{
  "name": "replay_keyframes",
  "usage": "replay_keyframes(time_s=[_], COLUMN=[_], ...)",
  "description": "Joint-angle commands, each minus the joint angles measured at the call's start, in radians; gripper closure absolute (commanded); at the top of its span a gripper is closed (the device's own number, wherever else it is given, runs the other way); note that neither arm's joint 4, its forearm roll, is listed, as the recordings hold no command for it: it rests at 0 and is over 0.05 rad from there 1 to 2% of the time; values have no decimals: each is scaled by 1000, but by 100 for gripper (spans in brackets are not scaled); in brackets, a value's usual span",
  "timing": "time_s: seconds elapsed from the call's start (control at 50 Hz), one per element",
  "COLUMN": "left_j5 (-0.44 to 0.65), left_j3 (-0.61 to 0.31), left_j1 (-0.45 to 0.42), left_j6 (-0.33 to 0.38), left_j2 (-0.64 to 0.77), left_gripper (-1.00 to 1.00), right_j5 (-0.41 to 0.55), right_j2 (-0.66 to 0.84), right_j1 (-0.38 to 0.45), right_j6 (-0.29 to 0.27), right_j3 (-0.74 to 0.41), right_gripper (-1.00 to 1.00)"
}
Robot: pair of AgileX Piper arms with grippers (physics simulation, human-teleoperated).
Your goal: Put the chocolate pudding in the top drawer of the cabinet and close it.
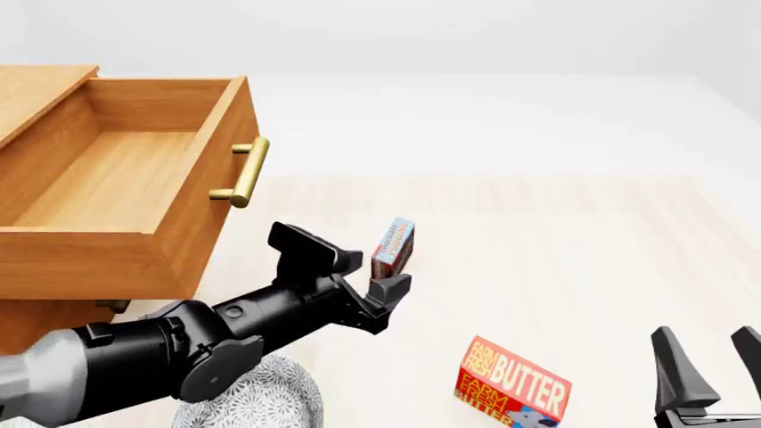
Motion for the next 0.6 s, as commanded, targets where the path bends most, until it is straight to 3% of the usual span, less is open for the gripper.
replay_keyframes(time_s=[0.02, 0.08, 0.12, 0.6], left_j5=[7, -41, -6, -72], left_j3=[-1, 27, 8, 41], left_j1=[36, 42, 46, 88], left_j6=[2, 2, 8, -20], left_j2=[0, 17, 3, 54], left_gripper=[-100, -100, -100, -100], right_j5=[0, 0, 0, 0], right_j2=[0, 0, 0, 0], right_j1=[0, 0, 0, 0], right_j6=[0, 0, 0, 0], right_j3=[0, 0, 0, 0], right_gripper=[-100, -100, -100, -100])
